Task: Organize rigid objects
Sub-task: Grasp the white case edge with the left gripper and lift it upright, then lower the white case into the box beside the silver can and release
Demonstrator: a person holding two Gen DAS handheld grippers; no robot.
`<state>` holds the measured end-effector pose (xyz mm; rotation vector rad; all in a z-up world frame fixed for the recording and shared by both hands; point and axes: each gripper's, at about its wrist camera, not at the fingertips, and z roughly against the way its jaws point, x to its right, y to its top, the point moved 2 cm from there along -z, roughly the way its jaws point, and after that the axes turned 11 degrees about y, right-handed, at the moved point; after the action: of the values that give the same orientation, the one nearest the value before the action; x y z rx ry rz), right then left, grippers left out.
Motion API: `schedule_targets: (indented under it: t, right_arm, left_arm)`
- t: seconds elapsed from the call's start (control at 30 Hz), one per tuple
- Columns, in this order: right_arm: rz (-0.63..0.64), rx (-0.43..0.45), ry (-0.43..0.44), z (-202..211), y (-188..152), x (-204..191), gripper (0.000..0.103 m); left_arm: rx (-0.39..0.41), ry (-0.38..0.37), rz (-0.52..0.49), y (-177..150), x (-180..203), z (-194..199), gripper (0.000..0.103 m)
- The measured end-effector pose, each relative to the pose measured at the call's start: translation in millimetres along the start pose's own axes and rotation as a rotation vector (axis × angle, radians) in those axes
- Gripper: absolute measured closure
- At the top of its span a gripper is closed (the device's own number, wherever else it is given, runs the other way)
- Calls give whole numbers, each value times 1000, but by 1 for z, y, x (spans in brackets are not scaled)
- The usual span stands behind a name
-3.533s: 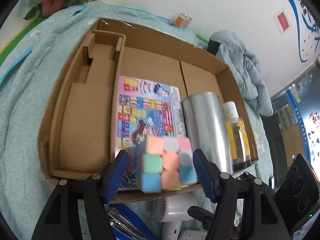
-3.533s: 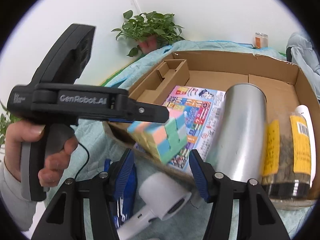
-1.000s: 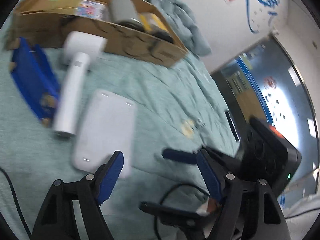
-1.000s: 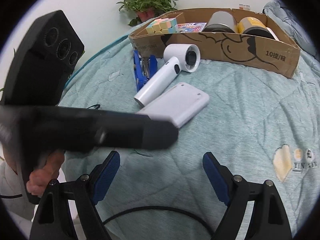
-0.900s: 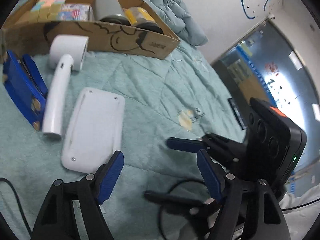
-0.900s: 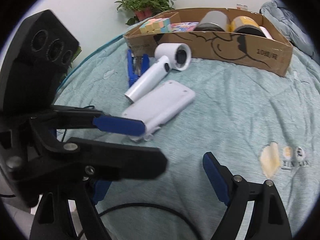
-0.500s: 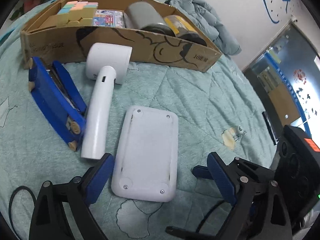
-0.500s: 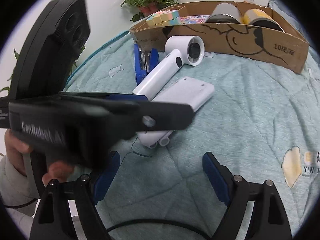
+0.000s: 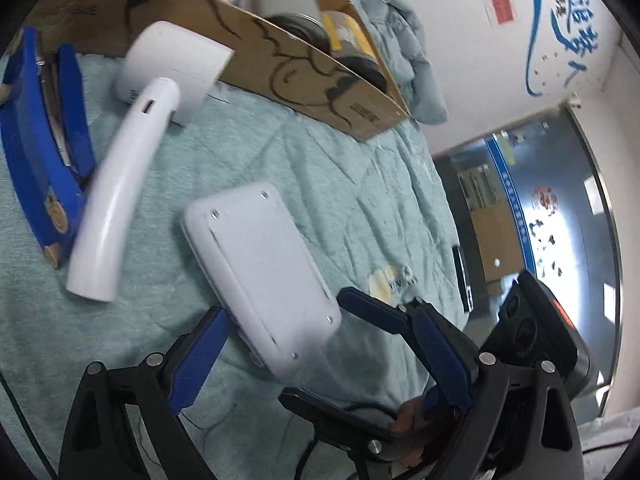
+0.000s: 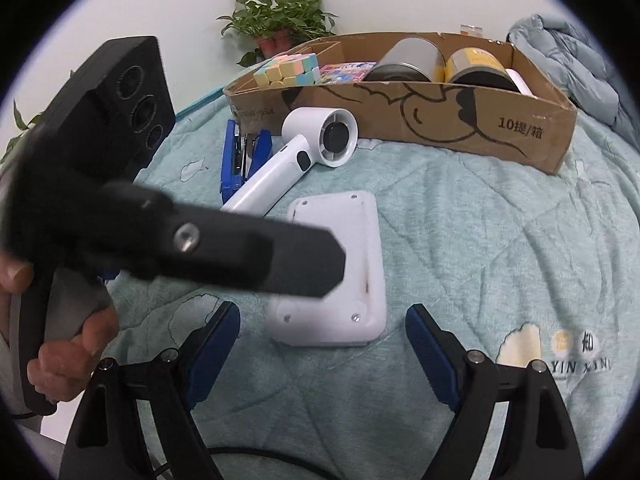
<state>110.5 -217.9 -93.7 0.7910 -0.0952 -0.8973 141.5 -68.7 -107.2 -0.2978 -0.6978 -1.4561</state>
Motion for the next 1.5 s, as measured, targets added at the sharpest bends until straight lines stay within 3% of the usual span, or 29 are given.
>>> schedule_targets:
  t: [0.07, 0.13, 0.2, 0.4, 0.57, 0.83, 1.1, 1.5]
  right_arm:
    - [8, -5, -4, -4, 4, 2, 18]
    - [12, -25, 2, -11, 8, 6, 22]
    - [3, -39, 0, -19, 12, 10, 26]
    - [26, -57, -24, -30, 18, 5, 35]
    - [-15, -50, -16, -27, 20, 8, 36]
    - [-16, 48, -20, -5, 41, 1, 36]
    - [0, 136, -29, -3, 86, -6, 36]
    - [18, 182, -16, -16, 151, -9, 36]
  left_arm:
    - [-2, 16, 27, 5, -5, -2, 21]
    - [-10, 35, 39, 9, -8, -7, 42]
    - [-27, 51, 64, 12, -13, -15, 54]
    - [-5, 104, 53, 7, -15, -19, 72]
    - [8, 104, 23, 10, -8, -18, 74]
    - [95, 121, -51, 26, 15, 15, 75]
    - [203, 141, -134, 67, 33, 64, 83]
    - [284, 177, -187, 135, 29, 113, 84]
